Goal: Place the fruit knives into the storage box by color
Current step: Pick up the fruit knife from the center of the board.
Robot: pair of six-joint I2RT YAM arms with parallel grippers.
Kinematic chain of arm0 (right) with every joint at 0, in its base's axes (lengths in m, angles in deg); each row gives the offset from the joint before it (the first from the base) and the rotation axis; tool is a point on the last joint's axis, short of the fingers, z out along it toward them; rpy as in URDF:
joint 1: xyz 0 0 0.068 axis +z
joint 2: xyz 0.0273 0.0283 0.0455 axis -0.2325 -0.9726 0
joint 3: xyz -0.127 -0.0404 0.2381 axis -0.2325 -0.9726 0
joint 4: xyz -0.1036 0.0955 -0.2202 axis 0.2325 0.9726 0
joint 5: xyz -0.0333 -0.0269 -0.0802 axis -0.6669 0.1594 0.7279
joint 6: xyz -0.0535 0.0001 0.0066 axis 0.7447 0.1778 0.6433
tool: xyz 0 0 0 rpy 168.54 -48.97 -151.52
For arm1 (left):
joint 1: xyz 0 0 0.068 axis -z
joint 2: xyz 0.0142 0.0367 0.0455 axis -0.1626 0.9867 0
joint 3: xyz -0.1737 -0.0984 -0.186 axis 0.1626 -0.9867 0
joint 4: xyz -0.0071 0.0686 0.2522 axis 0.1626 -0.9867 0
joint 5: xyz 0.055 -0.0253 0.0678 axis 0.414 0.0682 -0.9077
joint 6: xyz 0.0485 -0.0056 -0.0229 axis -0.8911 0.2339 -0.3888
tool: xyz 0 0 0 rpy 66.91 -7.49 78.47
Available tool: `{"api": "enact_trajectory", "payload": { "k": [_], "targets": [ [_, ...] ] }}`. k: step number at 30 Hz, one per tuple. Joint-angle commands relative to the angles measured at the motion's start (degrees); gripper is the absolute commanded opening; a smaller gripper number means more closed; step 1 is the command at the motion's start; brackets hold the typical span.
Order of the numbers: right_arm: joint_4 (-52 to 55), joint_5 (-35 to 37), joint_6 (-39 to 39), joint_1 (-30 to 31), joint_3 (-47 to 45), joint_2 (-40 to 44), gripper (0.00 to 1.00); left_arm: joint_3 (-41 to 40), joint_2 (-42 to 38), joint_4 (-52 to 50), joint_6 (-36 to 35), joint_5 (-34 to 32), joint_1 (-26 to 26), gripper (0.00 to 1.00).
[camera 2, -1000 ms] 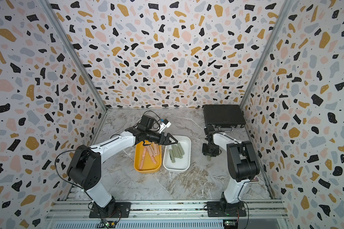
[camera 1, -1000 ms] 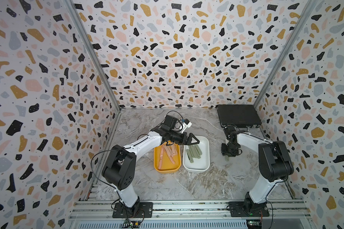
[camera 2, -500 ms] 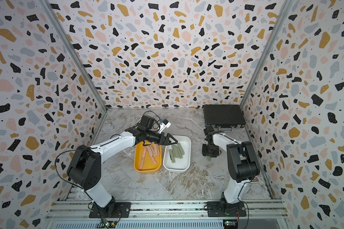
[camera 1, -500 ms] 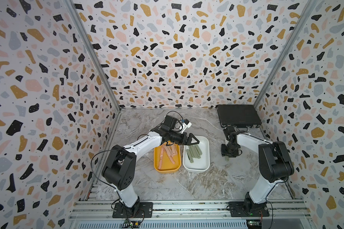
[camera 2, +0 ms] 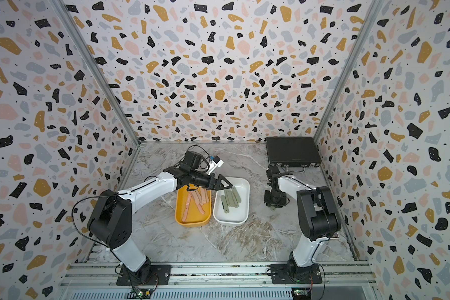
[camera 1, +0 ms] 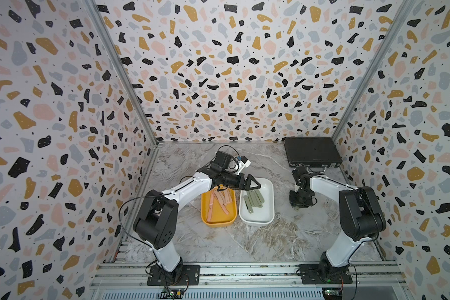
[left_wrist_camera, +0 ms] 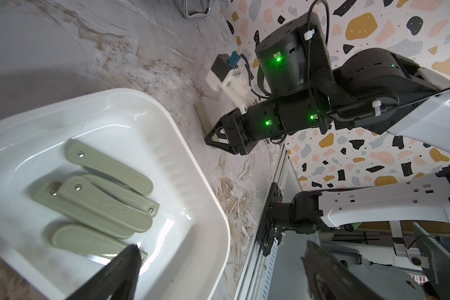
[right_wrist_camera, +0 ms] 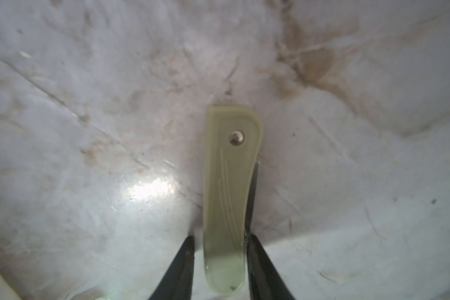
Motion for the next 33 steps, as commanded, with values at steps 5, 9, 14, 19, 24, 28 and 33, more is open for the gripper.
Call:
{"api": "enact_trajectory", "payload": {
  "k": [5, 9, 14, 19, 24, 28, 33],
  "targets": [
    [2.3, 0.2, -0.1, 0.3, -2.2, -0.1, 0.31, -0.2, -0.9, 1.3, -1.5, 0.3, 0.1, 0.98],
    [2.5, 0.1, 0.2, 0.3, -2.2, 0.1, 0.25, -0.3, -0.9, 1.2, -1.5, 0.3, 0.1, 0.98],
    [3.9, 0.7, 0.8, 0.3, -1.2, 1.4, 0.22, -0.1, -1.0, 1.0, -1.7, 0.2, 0.1, 0.97],
    [5.5, 1.0, 1.4, 0.3, 0.1, 2.7, 0.2, 0.0, -1.1, 0.9, -1.6, 0.1, -0.2, 0.97],
    [6.9, 0.7, 1.5, 0.7, 1.4, 3.7, 0.19, 0.2, -1.3, 0.7, -1.6, 0.1, -0.8, 0.97],
    [8.7, 0.9, 1.6, 1.6, 3.3, 4.8, 0.19, 0.3, -1.4, 0.5, -1.7, 0.2, -1.5, 0.97],
    [11.0, 1.1, 1.5, 3.3, 6.4, 5.8, 0.18, 0.5, -1.4, 0.2, -1.7, 0.2, -2.2, 0.97]
  ]
}}
